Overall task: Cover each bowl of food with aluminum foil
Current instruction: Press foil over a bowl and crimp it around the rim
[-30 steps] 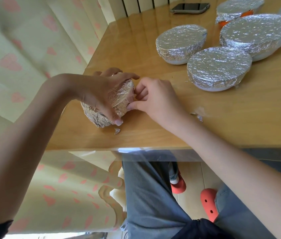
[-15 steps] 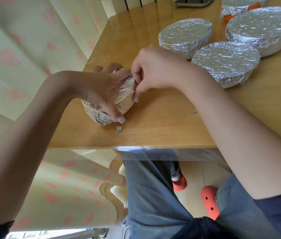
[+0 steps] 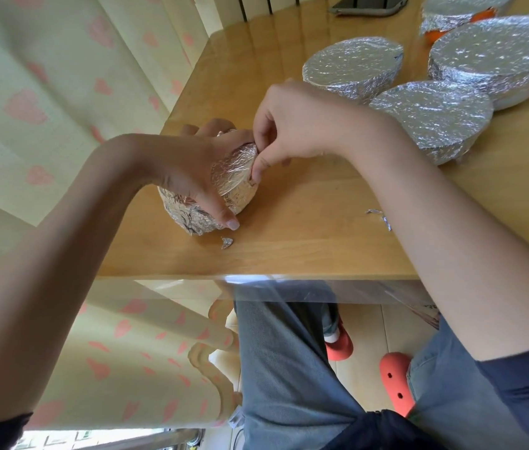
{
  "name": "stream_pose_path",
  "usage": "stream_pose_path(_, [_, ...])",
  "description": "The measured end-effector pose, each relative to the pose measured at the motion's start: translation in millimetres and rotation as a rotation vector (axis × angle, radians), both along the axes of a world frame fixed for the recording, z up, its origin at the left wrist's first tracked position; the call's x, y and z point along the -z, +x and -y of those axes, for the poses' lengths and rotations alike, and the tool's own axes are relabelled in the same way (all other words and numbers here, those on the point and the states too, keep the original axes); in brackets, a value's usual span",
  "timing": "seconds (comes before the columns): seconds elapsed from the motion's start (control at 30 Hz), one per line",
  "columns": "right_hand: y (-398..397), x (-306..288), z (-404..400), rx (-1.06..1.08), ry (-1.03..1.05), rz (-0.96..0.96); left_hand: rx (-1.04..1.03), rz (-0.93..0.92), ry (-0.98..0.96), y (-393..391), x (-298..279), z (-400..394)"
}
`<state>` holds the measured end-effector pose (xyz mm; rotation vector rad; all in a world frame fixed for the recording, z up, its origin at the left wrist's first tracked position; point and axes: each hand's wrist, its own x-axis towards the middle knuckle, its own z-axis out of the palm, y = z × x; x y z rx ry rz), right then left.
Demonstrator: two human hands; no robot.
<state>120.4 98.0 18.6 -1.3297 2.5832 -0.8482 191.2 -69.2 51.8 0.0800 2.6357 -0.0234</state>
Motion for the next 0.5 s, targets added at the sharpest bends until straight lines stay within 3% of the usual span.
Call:
stream_pose_path(0.17, [2, 4, -4, 0.064, 0.109, -0.028, -0.089, -0.057, -0.044, 1, 2, -3])
stream_pose_path(0.33, [29, 28, -24, 0.164, -0.083, 0.088, -0.182, -0.009, -0.091, 3, 2, -5])
stream_pose_path(0.5, [68, 34, -8, 0.191, 0.04, 0.002, -0.037, 0.032, -0.043, 6, -8, 6])
